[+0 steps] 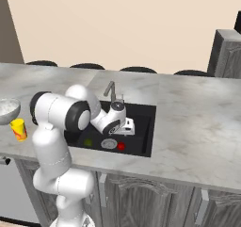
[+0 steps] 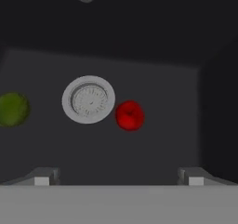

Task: Remove the lime and apple from the sink. Then move the bowl and cup from the counter to the sink for washing.

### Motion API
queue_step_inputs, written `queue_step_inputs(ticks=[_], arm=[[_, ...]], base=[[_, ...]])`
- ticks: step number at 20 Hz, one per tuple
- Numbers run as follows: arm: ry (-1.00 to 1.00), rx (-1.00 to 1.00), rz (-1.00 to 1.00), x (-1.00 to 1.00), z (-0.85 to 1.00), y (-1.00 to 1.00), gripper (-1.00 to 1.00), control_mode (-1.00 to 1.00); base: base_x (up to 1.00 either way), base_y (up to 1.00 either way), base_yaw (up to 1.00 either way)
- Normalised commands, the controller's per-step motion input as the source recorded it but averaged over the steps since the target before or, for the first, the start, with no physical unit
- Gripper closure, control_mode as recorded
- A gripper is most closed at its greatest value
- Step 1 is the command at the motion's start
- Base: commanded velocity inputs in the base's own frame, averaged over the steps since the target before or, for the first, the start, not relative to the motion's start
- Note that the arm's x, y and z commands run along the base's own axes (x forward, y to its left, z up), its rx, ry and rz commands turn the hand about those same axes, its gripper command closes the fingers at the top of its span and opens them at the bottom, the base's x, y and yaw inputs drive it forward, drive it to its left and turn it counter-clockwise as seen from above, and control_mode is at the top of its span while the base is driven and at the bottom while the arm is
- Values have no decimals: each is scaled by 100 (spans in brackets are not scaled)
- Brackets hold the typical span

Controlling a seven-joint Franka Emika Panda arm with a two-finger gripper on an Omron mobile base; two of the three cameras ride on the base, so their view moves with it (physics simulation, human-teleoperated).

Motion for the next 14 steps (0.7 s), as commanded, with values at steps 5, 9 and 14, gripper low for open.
queue_step_inputs(ticks=[5,9,14], arm=[[-1,-3,-2,17,-20,0,-100,-100],[0,-1,-1,15,-18,0,-100,-100],[0,0,0,11,-18,0,-100,-100]], base=[[0,0,0],[0,0,0],[0,0,0]])
